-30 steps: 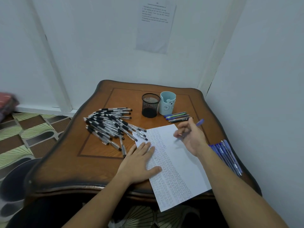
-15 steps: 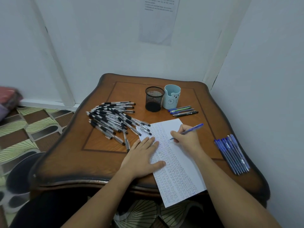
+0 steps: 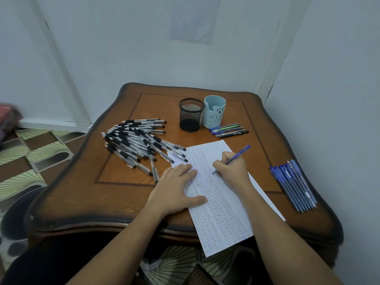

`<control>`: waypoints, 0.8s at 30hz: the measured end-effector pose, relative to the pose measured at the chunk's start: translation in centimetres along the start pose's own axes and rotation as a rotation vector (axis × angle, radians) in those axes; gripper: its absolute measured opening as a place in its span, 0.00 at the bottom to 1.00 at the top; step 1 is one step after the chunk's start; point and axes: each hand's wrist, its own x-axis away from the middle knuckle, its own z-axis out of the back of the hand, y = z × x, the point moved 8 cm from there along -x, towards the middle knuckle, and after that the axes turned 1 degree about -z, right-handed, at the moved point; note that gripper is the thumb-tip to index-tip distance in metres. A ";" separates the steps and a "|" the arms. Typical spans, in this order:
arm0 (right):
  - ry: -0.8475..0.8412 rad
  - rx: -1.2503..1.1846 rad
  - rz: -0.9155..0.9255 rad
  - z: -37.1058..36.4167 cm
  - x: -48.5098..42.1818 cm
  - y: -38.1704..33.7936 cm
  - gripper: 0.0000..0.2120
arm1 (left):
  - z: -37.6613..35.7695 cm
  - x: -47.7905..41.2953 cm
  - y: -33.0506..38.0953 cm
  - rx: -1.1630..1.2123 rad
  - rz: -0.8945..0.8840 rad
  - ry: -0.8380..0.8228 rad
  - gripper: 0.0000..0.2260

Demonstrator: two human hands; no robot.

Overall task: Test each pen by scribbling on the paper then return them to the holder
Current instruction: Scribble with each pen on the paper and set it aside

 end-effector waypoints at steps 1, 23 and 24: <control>-0.004 0.002 0.002 0.0 0.0 0.0 0.15 | 0.0 0.0 0.0 0.001 0.001 -0.002 0.48; -0.024 0.012 0.017 -0.2 -0.3 0.2 0.16 | -0.1 -0.1 -0.1 -0.003 0.008 -0.016 0.48; -0.016 0.014 0.022 -0.2 -0.3 0.1 0.16 | -0.1 -0.1 -0.1 -0.006 0.008 -0.016 0.48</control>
